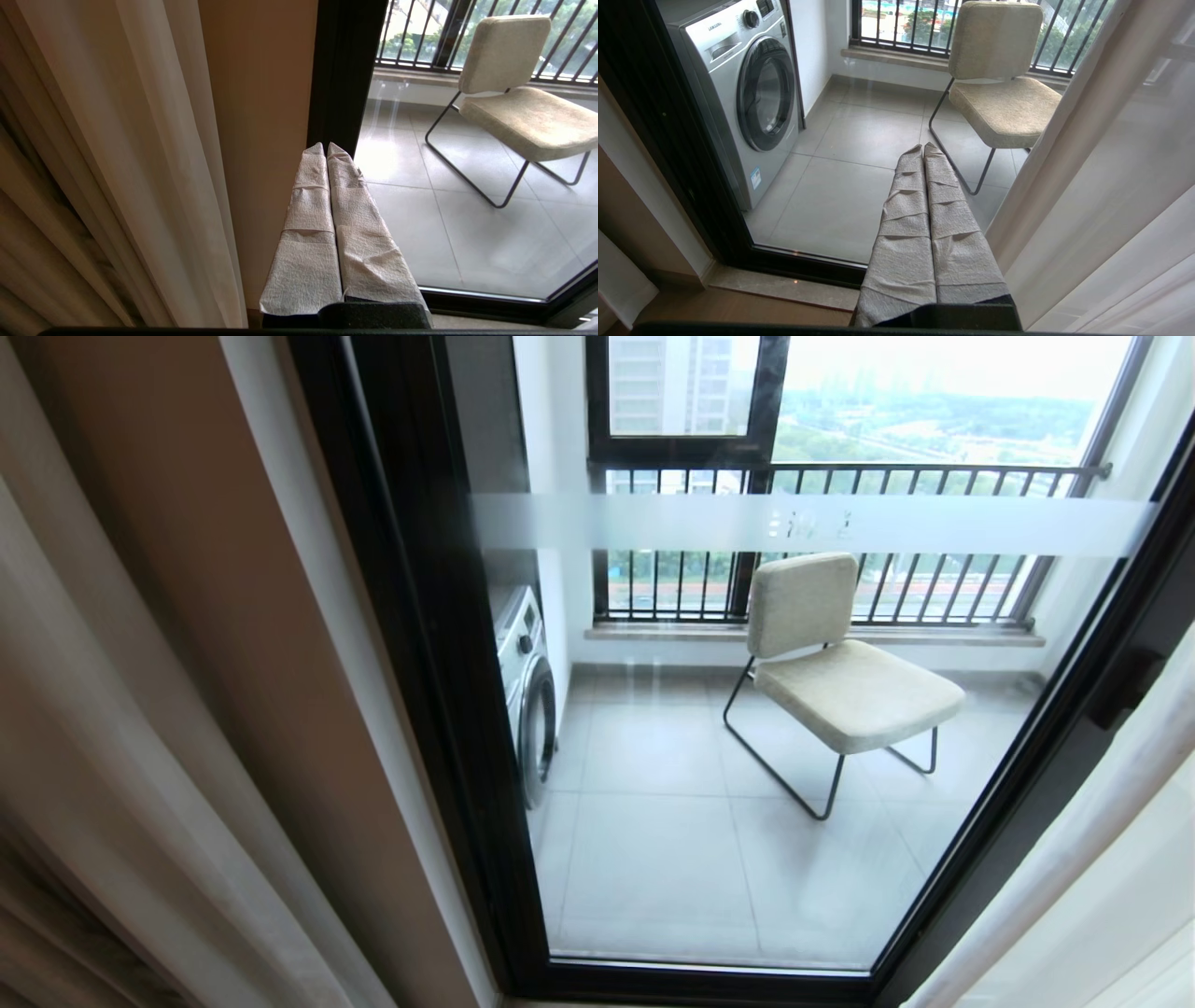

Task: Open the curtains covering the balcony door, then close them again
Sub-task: Close the inner curtains on both sides

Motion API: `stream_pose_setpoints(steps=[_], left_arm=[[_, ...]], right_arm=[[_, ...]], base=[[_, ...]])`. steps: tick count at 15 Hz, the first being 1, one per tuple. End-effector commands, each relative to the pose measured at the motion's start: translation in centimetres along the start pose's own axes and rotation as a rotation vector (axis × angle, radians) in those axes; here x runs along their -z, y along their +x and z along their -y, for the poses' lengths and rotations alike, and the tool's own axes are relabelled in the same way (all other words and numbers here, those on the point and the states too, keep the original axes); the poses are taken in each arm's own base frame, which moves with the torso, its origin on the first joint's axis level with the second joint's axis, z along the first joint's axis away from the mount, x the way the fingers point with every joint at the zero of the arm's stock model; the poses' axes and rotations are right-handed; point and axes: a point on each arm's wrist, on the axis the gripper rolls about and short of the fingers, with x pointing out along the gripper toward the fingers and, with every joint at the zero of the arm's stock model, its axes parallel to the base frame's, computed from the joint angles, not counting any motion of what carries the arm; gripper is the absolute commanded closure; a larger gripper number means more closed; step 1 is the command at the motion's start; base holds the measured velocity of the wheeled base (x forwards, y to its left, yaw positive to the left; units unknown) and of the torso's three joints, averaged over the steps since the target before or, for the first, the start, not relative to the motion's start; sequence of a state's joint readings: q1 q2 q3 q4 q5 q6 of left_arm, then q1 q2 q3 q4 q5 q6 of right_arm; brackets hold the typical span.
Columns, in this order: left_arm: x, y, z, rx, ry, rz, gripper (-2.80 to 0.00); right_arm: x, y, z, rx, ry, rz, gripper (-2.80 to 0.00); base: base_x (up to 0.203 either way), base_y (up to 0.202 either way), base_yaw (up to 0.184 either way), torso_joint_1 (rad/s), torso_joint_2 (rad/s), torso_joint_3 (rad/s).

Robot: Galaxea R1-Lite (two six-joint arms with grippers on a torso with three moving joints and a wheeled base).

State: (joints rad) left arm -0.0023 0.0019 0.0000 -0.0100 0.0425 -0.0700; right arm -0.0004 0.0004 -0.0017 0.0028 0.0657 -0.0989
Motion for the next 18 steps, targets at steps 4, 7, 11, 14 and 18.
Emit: stream_pose_setpoints(steps=[4,7,11,14,18], left_arm=[[-0.01,0.0,0.0,-0.001,-0.001,0.001,0.0],[-0.01,0.0,0.0,-0.001,-0.001,0.001,0.0],[-0.01,0.0,0.0,-0.001,-0.001,0.001,0.0],[-0.02,0.0,0.0,-0.001,-0.001,0.002,0.0],[-0.01,0.0,0.0,-0.001,-0.001,0.001,0.0]], right_arm=[[0.01,0.0,0.0,-0.001,-0.001,0.0,0.0],[0.01,0.0,0.0,-0.001,-0.001,0.0,0.0],[0.01,0.0,0.0,-0.001,-0.001,0.0,0.0],[0.01,0.0,0.0,-0.001,-0.001,0.0,0.0],[0.01,0.0,0.0,-0.001,-0.001,0.0,0.0]], base=[[0.0,0.012,0.0,0.001,0.0,-0.001],[0.0,0.0,0.0,0.0,0.0,0.0],[0.0,0.0,0.0,0.0,0.0,0.0],[0.0,0.0,0.0,0.0,0.0,0.0],[0.17,0.0,0.0,0.009,0.0,0.003]])
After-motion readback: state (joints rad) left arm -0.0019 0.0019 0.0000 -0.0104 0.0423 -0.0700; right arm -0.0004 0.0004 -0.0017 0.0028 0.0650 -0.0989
